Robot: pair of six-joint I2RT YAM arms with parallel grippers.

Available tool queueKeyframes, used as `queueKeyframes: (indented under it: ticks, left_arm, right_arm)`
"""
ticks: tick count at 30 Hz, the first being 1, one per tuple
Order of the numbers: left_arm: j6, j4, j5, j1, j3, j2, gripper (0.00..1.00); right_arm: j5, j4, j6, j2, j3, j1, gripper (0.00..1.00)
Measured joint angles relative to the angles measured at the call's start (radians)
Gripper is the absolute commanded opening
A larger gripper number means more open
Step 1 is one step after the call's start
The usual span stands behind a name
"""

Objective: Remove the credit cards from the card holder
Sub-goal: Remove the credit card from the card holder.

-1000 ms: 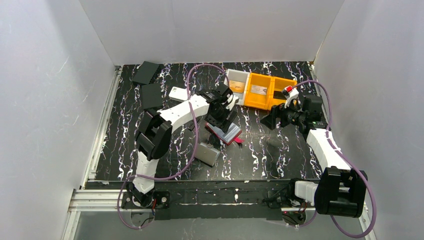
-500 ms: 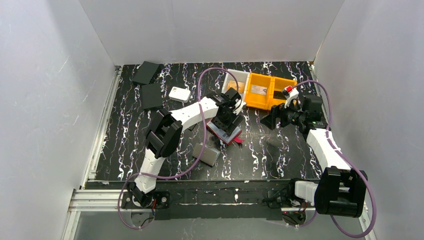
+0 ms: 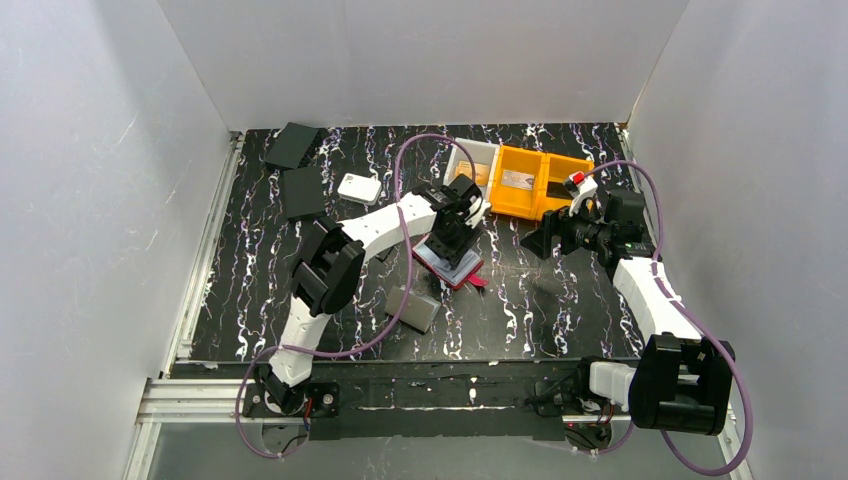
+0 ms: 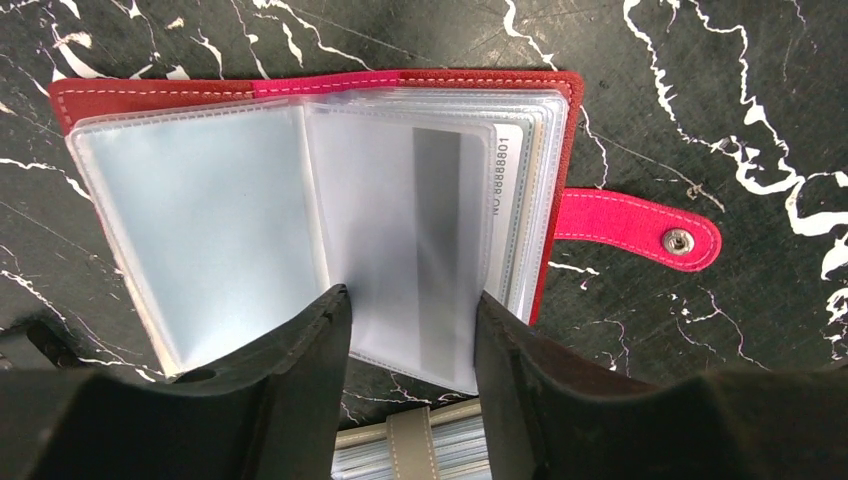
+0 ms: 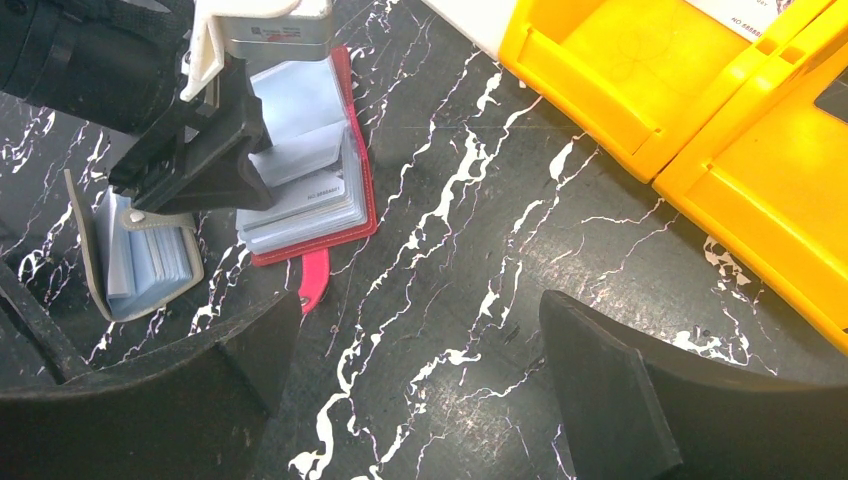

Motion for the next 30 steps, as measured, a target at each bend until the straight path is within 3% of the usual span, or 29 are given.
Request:
queueKeyframes:
  ticks: [7, 22, 24, 27, 30]
  left_arm:
    - [-0.042, 0.031, 0.079, 0.044, -0.021, -0.009, 0.42]
    - [-0.249, 0.212, 0.463, 0.211, -0.166, -0.022, 0.44]
    - [-0.283, 0.235, 0.496, 0.226, -0.182, -0.024, 0.42]
    - [-0.327, 0.254, 0.524, 0.243, -0.195, -0.027, 0.29]
    - [-0.348, 0.259, 0.518, 0.252, -0.196, -0.04, 0.28]
  right_arm:
    - [0.0, 0.0, 0.0, 0.0, 0.0, 0.0, 0.98]
    - [-0.004, 0.0, 0.0, 0.0, 0.0, 0.0, 0.98]
    - [-0.006, 0.0, 0.0, 0.0, 0.0, 0.0, 0.98]
    - [-0.008, 0.0, 0.0, 0.0, 0.0, 0.0, 0.98]
    - [-0.009, 0.0, 0.0, 0.0, 0.0, 0.0, 0.98]
